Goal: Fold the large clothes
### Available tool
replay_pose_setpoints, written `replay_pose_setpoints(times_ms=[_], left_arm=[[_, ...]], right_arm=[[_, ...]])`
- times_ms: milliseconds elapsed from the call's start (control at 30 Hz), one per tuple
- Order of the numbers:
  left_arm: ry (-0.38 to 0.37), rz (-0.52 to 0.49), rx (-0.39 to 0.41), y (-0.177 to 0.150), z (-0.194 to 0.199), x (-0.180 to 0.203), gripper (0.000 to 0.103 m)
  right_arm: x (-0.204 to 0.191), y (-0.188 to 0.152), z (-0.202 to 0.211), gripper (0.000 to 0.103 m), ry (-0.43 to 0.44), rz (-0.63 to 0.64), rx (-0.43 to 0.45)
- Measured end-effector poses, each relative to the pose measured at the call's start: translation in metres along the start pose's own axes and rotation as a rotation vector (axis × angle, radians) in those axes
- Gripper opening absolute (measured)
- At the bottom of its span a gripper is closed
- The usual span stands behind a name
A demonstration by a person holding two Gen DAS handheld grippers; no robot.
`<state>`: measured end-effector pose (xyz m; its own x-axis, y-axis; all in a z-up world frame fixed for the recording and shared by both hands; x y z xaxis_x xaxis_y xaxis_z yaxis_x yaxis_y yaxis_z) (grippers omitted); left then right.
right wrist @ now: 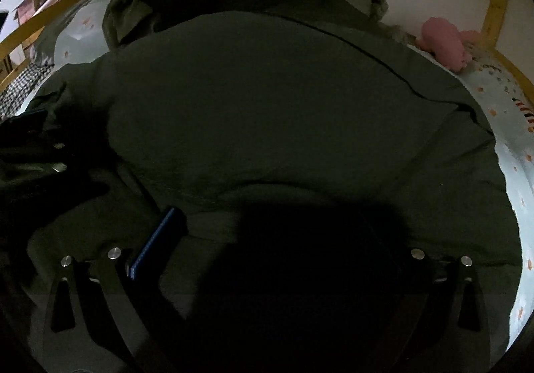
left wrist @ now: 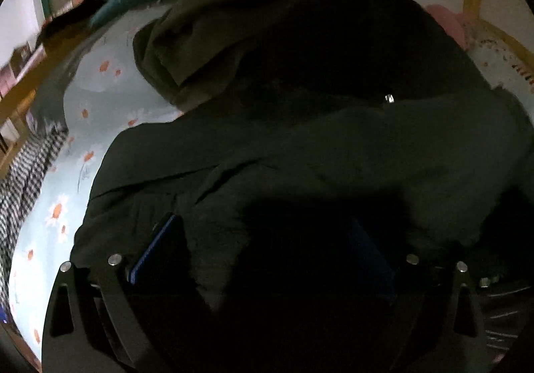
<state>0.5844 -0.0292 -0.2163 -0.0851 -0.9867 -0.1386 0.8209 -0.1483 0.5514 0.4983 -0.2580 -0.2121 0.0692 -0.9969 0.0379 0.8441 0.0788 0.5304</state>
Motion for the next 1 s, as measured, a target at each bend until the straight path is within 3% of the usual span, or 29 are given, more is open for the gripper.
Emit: replay_pose_setpoints(times_ms=[233, 367, 467, 567, 667, 867, 1000], left_arm=[[0.000, 0.005, 0.009, -0.003, -0.015, 0.000, 0.098], [-0.067, -0.015, 0.021, -0.005, -0.003, -0.008, 0.098], [-0.130, -0.034, 0.067, -0.021, 0.034, -0.022, 0.098], [-0.257, -0.014, 0.100, -0.046, 0.073, -0.046, 0.098], [-0.354, 0.033, 0.118, -0.073, 0.099, -0.079, 0.098], [-0.349, 0.108, 0.119, -0.125, 0.117, -0.140, 0.098], [-0.396, 0.116, 0.082, -0.160, 0.119, -0.156, 0.098]], right_arm=[[-0.004, 0.008, -0.006, 0.100, 0.000, 0.000, 0.003], [-0.007, 0.002, 0.013, 0.100, 0.029, 0.020, 0.032], [0.004, -0.019, 0.054, 0.100, 0.072, 0.007, 0.106], [0.024, -0.047, 0.101, 0.100, 0.123, -0.014, 0.167], [0.046, -0.072, 0.121, 0.100, 0.094, -0.010, 0.167], [0.091, -0.118, 0.137, 0.100, 0.061, -0.074, 0.146], [0.109, -0.150, 0.145, 0.100, 0.039, -0.110, 0.134]])
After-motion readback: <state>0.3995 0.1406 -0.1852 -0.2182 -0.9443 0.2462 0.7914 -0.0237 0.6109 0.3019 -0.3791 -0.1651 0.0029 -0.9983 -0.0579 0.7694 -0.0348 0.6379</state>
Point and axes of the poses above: each gripper's, at about its wrist camera, not at the fingertips, and z roughly against the way its jaws point, x to its right, y to its top, the point moved 6 cm from there along -z, roughly the way its jaws point, and after that the axes turned 9 degrees about -x, right-handed, at the moved point
